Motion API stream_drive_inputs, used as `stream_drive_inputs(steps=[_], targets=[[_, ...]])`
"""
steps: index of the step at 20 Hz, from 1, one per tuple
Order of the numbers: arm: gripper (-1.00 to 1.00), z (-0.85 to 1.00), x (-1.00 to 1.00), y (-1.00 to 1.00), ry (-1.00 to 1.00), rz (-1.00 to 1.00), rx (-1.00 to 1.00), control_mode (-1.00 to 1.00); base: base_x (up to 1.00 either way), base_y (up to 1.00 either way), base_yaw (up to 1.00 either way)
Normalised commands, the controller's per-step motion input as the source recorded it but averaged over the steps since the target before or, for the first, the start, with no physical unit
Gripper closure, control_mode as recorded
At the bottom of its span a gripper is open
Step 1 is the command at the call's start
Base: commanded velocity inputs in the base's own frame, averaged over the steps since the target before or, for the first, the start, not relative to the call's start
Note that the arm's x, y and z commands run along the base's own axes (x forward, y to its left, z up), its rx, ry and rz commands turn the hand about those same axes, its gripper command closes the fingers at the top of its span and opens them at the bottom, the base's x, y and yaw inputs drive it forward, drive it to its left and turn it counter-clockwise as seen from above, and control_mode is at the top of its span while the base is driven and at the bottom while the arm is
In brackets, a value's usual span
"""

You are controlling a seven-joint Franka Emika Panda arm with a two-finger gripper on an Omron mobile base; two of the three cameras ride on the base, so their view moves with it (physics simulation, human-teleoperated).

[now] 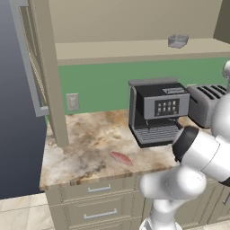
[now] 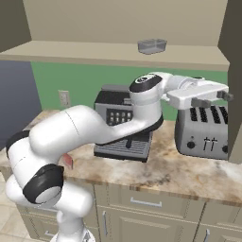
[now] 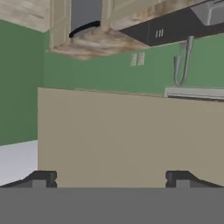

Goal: Retrieve the tupperware from the cabinet, then place the raw meat into the tupperware to avoid contamination.

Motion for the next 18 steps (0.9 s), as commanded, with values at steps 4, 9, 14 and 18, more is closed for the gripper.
stream_drive_inputs(steps=[4, 9, 14, 18], targets=[[-1.00, 0.00, -0.06, 0.16, -0.03, -0.10, 0.01, -1.00, 0.00, 0.00, 0.00], [-1.00, -0.01, 0.01, 0.47, -0.14, -0.13, 0.02, -1.00, 0.00, 0.00, 0.00], [-1.00, -0.16, 0.18, 0.39, -0.31, -0.13, 0.11, -1.00, 0.00, 0.00, 0.00], [-1.00, -0.12, 0.15, 0.44, -0.35, -0.08, 0.09, -1.00, 0.00, 0.00, 0.00]])
